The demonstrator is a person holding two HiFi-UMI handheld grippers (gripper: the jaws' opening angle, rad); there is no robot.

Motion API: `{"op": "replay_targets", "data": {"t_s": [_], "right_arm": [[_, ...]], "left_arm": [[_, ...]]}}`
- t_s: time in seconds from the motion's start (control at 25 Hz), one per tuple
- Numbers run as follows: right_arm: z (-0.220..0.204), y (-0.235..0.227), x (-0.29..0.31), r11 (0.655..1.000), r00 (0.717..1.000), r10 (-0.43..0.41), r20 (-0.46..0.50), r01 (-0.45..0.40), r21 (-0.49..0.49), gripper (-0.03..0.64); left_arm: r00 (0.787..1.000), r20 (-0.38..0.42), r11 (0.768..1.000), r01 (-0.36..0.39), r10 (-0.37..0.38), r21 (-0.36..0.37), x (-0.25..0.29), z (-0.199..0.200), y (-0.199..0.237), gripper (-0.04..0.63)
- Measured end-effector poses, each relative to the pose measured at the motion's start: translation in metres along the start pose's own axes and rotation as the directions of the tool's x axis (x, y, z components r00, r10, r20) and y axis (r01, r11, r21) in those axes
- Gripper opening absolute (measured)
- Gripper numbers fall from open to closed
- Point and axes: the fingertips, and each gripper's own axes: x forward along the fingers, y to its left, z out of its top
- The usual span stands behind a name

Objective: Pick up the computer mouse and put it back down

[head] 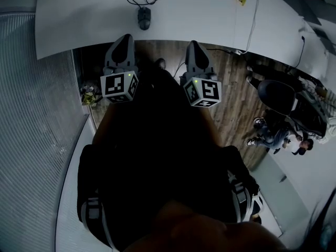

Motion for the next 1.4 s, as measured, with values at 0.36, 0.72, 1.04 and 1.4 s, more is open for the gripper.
{"op": "replay_targets", "data": {"t_s": [0.36,0.72,1.04,1.4], "right_arm": [[0.013,-0.016,0.034,0.999,0.999,0.052,0.000,-0.052,-0.015,0.000],[0.015,-0.053,0.081,0.983,0.982,0.181,-0.043,-0.183,-0.033,0.000],[0.011,-0.078,0.114,0.976,0.975,0.208,-0.080,-0.212,-0.042,0.000],[-0.018,-0.080,0.141,0.991,0.982,0.129,-0.138,-0.131,-0.008,0.000]], "left_arm": [[0.998,-0.020,0.998,-0.057,0.058,0.014,0.026,-0.010,0.001,0.006],[0.982,-0.100,0.987,-0.158,0.160,0.026,0.075,-0.040,-0.013,0.006],[0.966,-0.181,0.982,-0.185,0.187,0.029,0.114,-0.071,-0.010,0.007],[0.930,-0.348,0.993,-0.111,0.115,0.030,0.157,-0.131,0.019,0.166]]}}
